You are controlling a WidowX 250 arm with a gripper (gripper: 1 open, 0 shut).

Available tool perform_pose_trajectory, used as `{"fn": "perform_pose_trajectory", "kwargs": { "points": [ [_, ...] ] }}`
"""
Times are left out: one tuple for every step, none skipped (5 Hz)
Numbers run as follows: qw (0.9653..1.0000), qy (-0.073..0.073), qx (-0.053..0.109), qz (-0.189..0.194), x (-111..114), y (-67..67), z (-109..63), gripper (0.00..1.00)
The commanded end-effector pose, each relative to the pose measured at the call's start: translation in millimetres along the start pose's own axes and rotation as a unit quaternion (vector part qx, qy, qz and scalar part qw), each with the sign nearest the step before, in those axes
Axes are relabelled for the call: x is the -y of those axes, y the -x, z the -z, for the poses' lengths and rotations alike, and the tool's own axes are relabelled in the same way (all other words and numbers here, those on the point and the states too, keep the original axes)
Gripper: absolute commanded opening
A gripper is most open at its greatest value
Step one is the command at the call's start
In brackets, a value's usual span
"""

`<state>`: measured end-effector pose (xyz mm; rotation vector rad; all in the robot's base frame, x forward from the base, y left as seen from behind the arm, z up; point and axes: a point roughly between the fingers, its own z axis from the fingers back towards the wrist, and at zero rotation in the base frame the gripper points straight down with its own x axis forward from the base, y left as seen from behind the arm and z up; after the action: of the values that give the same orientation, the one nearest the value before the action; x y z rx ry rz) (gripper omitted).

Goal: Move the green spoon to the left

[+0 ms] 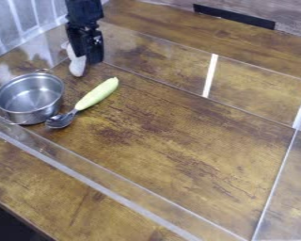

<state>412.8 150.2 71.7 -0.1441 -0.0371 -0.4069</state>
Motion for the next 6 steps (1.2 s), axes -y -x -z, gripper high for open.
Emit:
{"fn": "perform_pose_trajectory", "kwargs": {
  "points": [
    [0.9990,-0.031,0.029,-0.015,-5.2,1.9,-41.3,1.00],
    [0.9987,-0.030,0.030,-0.029,-3.7,4.6,-49.7,1.00],
    [0.9986,-0.031,0.029,-0.032,-0.4,5.4,-50.4,1.00],
    [0.9987,-0.028,0.028,-0.034,0.4,6.3,-45.8,1.00],
    [0.9987,-0.025,0.027,-0.035,-4.1,7.7,-41.4,1.00],
    [0.9987,-0.022,0.026,-0.037,-8.5,8.9,-37.4,1.00]
  ]
}}
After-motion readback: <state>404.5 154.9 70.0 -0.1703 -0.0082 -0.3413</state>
